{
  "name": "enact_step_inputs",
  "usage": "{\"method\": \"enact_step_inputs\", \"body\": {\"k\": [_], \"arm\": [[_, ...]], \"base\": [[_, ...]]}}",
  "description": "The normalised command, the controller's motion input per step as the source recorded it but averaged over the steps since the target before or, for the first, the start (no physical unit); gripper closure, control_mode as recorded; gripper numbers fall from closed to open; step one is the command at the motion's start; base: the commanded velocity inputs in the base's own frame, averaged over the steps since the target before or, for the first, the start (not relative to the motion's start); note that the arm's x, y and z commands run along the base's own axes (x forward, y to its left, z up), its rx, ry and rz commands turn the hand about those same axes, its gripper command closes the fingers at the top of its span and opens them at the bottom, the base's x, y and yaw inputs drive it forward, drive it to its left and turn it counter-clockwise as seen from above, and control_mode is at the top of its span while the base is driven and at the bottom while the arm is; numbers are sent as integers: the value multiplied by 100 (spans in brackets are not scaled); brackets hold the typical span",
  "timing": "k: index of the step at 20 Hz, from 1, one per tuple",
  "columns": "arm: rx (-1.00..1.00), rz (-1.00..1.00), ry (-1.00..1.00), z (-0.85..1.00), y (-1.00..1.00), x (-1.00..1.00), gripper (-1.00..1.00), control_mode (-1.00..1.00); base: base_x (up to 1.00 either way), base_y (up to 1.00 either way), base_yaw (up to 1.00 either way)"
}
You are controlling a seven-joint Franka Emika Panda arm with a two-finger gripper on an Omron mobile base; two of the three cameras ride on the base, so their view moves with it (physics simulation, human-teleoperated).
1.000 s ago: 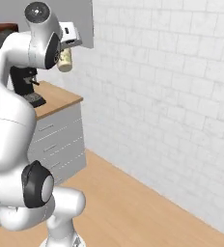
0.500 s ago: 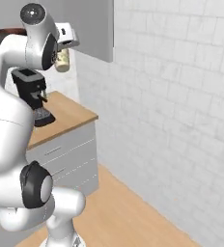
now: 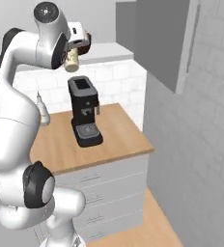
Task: Gather all objects into one cabinet and sort the glasses and bowls to opposite sides.
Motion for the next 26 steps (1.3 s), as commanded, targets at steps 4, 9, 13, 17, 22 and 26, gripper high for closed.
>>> {"method": "enact_step_inputs", "body": {"k": [4, 9, 13, 17, 22, 26], "arm": [[0, 0, 0, 0, 0, 0, 100, 100], [0, 0, 0, 0, 0, 0, 100, 100], [0, 0, 0, 0, 0, 0, 100, 100], [0, 0, 0, 0, 0, 0, 100, 100], [0, 0, 0, 0, 0, 0, 100, 100], [0, 0, 0, 0, 0, 0, 100, 100]], "base": [[42, 6, 58], [12, -16, 4], [89, -92, 25], [100, -58, 23], [61, 34, 41], [11, 9, 8]]}}
